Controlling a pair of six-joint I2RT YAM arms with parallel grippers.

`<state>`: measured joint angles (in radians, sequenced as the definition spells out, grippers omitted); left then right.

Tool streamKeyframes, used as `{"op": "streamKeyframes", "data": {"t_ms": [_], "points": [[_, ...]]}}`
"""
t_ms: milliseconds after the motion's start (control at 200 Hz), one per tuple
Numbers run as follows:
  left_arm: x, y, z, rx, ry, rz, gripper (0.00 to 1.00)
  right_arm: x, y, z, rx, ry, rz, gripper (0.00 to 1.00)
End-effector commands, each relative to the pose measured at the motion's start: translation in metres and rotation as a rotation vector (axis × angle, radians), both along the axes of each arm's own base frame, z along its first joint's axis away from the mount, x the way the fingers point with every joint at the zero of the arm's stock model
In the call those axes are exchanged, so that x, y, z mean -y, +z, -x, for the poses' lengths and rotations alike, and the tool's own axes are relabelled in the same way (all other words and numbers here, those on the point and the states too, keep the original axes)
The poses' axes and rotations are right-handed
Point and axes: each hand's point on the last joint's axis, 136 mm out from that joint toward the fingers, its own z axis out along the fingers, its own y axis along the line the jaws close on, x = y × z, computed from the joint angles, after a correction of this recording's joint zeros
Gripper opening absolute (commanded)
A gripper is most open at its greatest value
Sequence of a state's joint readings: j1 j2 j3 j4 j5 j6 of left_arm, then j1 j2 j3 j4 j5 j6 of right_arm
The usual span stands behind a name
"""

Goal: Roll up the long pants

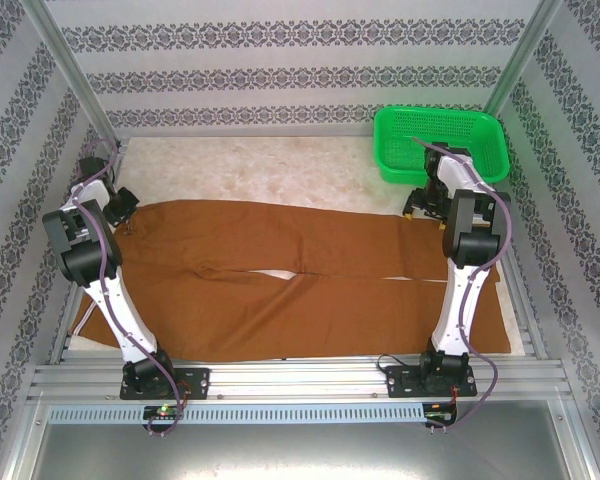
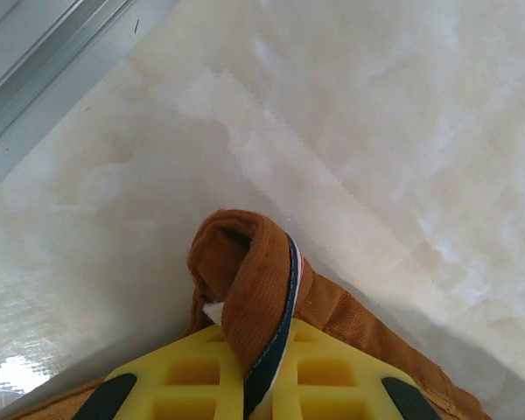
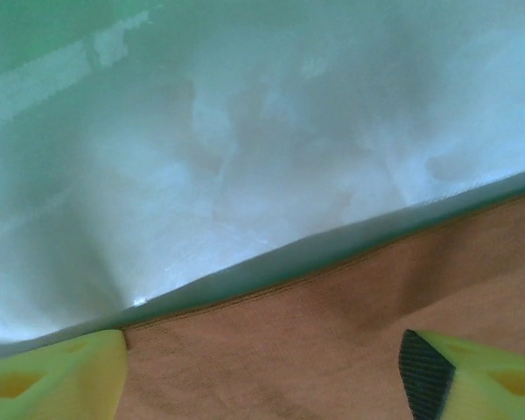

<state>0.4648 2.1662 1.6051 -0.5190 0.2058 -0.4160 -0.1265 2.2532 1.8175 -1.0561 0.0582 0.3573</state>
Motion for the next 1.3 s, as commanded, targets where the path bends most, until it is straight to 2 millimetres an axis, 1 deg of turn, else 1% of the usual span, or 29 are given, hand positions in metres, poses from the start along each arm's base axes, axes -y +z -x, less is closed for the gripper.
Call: {"op": "streamKeyframes", "data": {"t_ms": [0, 145, 230, 255, 305, 325, 340, 365, 375, 410, 435, 565, 634, 639, 649, 654, 669, 694, 699, 709, 734, 774, 864, 919, 979, 1049, 1139, 1269, 1299], "points": [[0.013, -0.014, 0.003, -0.041, -0.035, 0.031, 0.0, -0.012, -0.015, 0.012, -0.075, 0.03, -0.055, 0.7], [0.013, -0.01, 0.002, -0.035, -0.036, 0.031, 0.0, -0.019, -0.018, 0.021, -0.11, 0.062, -0.056, 0.75], [0.014, -0.01, 0.002, -0.029, -0.04, 0.036, 0.0, -0.02, -0.018, 0.023, -0.119, 0.071, -0.058, 0.68], [0.014, -0.01, 0.002, -0.03, -0.04, 0.038, 0.0, -0.022, -0.018, 0.023, -0.12, 0.076, -0.063, 0.62], [0.015, -0.009, 0.002, -0.027, -0.043, 0.036, 0.0, -0.024, -0.018, 0.023, -0.127, 0.082, -0.068, 0.4], [0.015, -0.009, 0.002, -0.027, -0.043, 0.035, 0.0, -0.024, -0.018, 0.023, -0.126, 0.084, -0.065, 0.33], [0.015, -0.008, 0.003, -0.026, -0.042, 0.035, 0.0, -0.024, -0.018, 0.023, -0.128, 0.088, -0.065, 0.3], [0.015, -0.008, 0.002, -0.024, -0.043, 0.033, 0.0, -0.025, -0.018, 0.023, -0.131, 0.091, -0.069, 0.29], [0.014, -0.007, 0.003, -0.024, -0.043, 0.032, 0.0, -0.025, -0.018, 0.023, -0.132, 0.093, -0.072, 0.27], [0.015, -0.007, 0.003, -0.024, -0.044, 0.033, 0.0, -0.026, -0.018, 0.024, -0.136, 0.093, -0.076, 0.09], [0.015, -0.007, 0.003, -0.024, -0.044, 0.033, 0.0, -0.026, -0.018, 0.023, -0.135, 0.093, -0.075, 0.0], [0.016, -0.007, 0.001, -0.018, -0.05, 0.042, 0.0, -0.022, -0.017, 0.023, -0.125, 0.072, -0.056, 0.0], [0.016, -0.007, 0.001, -0.02, -0.048, 0.044, 0.0, -0.01, -0.01, 0.025, -0.095, 0.028, -0.015, 0.0], [0.016, -0.008, 0.001, -0.021, -0.048, 0.044, 0.0, -0.009, -0.009, 0.026, -0.093, 0.022, -0.012, 0.01], [0.016, -0.008, 0.001, -0.022, -0.048, 0.046, 0.0, -0.007, -0.008, 0.027, -0.09, 0.013, -0.009, 0.08], [0.016, -0.007, 0.001, -0.021, -0.048, 0.045, 0.0, -0.007, -0.008, 0.027, -0.09, 0.013, -0.009, 0.08], [0.016, -0.007, 0.001, -0.021, -0.048, 0.043, 0.0, -0.003, -0.006, 0.029, -0.085, -0.001, -0.005, 0.27], [0.015, -0.006, 0.001, -0.022, -0.049, 0.041, 0.0, 0.005, -0.001, 0.031, -0.067, -0.025, 0.002, 0.51], [0.015, -0.005, 0.0, -0.02, -0.049, 0.039, 0.0, 0.005, -0.001, 0.031, -0.067, -0.025, 0.002, 0.51], [0.015, -0.005, 0.001, -0.021, -0.048, 0.038, 0.0, 0.008, 0.001, 0.033, -0.061, -0.033, 0.006, 0.56], [0.015, -0.006, 0.0, -0.021, -0.05, 0.037, 0.0, 0.016, 0.005, 0.036, -0.046, -0.055, 0.019, 0.66], [0.015, -0.005, 0.0, -0.019, -0.051, 0.037, 0.0, 0.032, 0.014, 0.041, -0.013, -0.097, 0.046, 0.76], [0.015, -0.006, -0.003, -0.012, -0.053, 0.043, 0.0, 0.064, 0.031, 0.051, 0.059, -0.193, 0.054, 0.78], [0.017, -0.008, -0.005, -0.009, -0.053, 0.058, 0.0, 0.082, 0.036, 0.057, 0.079, -0.24, 0.052, 0.78], [0.019, -0.01, -0.007, -0.003, -0.059, 0.072, 0.0, 0.097, 0.035, 0.063, 0.081, -0.279, 0.041, 0.78], [0.02, -0.012, -0.006, -0.001, -0.057, 0.072, 0.0, 0.116, 0.029, 0.071, 0.076, -0.333, 0.029, 0.79], [0.021, -0.012, -0.006, -0.003, -0.06, 0.073, 0.0, 0.133, 0.015, 0.074, 0.069, -0.381, 0.007, 0.79], [0.023, -0.009, -0.007, -0.002, -0.069, 0.062, 0.0, 0.148, -0.005, 0.073, 0.065, -0.437, -0.033, 0.81], [0.024, -0.009, -0.007, -0.004, -0.071, 0.057, 0.0, 0.15, -0.009, 0.072, 0.069, -0.441, -0.039, 0.83]]}}
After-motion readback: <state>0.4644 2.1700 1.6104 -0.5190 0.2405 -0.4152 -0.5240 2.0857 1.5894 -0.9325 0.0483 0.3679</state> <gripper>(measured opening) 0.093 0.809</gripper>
